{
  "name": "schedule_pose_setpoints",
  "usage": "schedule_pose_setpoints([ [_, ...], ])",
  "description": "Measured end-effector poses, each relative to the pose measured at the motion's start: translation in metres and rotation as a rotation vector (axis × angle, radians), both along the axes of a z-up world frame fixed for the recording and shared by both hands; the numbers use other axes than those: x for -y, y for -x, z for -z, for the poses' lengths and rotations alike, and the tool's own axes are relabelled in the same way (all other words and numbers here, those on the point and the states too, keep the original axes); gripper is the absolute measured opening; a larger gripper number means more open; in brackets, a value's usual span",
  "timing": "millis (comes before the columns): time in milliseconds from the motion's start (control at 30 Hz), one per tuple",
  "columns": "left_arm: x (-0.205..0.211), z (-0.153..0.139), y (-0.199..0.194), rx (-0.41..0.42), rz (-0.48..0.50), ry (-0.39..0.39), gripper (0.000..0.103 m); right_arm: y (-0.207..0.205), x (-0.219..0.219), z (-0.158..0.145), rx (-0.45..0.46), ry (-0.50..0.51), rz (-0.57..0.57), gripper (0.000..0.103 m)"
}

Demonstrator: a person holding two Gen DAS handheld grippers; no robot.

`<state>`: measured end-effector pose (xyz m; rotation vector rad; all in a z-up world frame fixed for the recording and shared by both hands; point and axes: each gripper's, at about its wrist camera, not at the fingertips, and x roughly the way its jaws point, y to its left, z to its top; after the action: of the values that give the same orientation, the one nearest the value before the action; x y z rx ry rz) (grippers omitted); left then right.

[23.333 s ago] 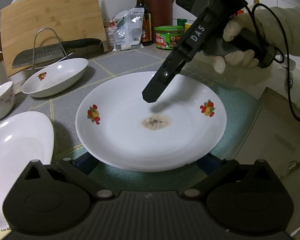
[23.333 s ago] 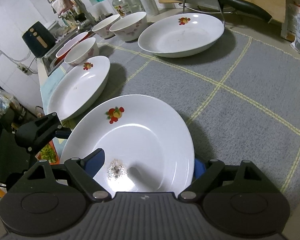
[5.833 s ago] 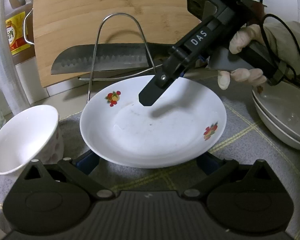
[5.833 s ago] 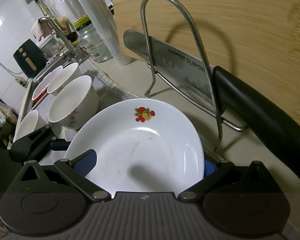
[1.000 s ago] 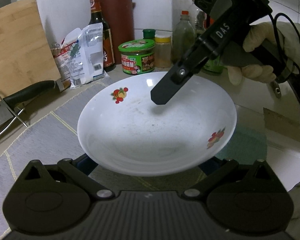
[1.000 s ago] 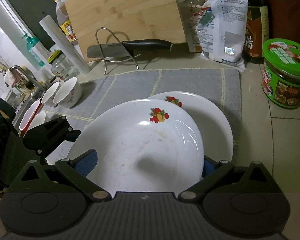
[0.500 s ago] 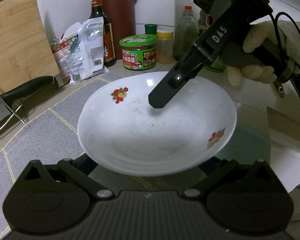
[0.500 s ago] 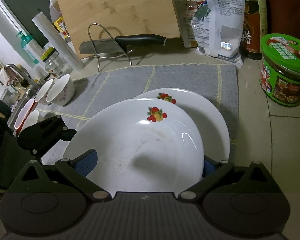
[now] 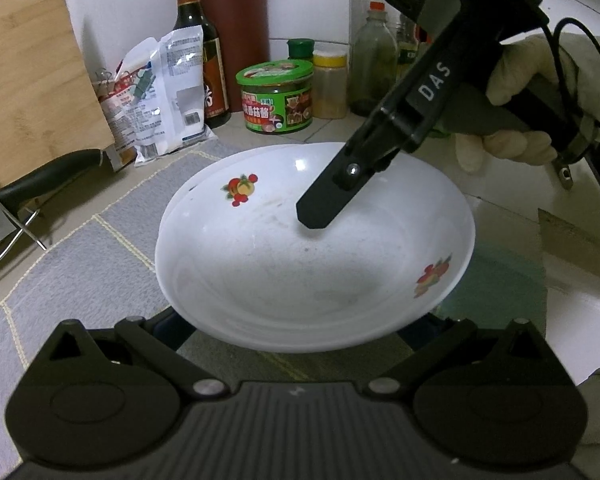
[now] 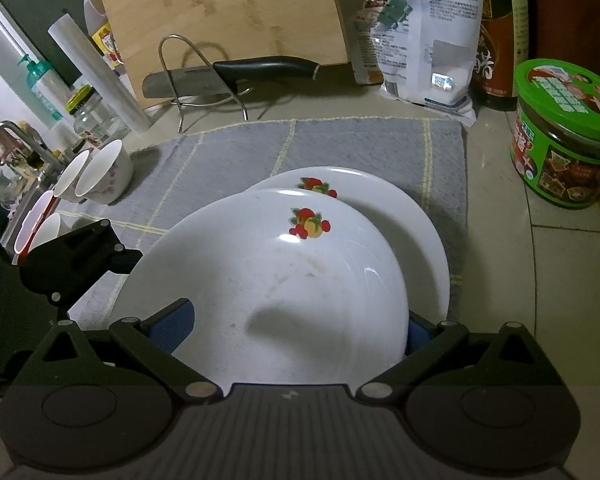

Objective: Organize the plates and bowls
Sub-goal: 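Lower the held plate with the right tool onto the plate stack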

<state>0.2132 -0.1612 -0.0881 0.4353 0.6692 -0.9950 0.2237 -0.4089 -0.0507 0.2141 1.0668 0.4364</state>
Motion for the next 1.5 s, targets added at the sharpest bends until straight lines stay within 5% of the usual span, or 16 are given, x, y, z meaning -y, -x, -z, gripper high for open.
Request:
schedule_pose_setpoints([
  [1500,0.005,0.003,-0.006,0.006,0.001,-0.064,0.101,0.018,0.001,-0.012,-0.003,0.047,0.046,0.103],
])
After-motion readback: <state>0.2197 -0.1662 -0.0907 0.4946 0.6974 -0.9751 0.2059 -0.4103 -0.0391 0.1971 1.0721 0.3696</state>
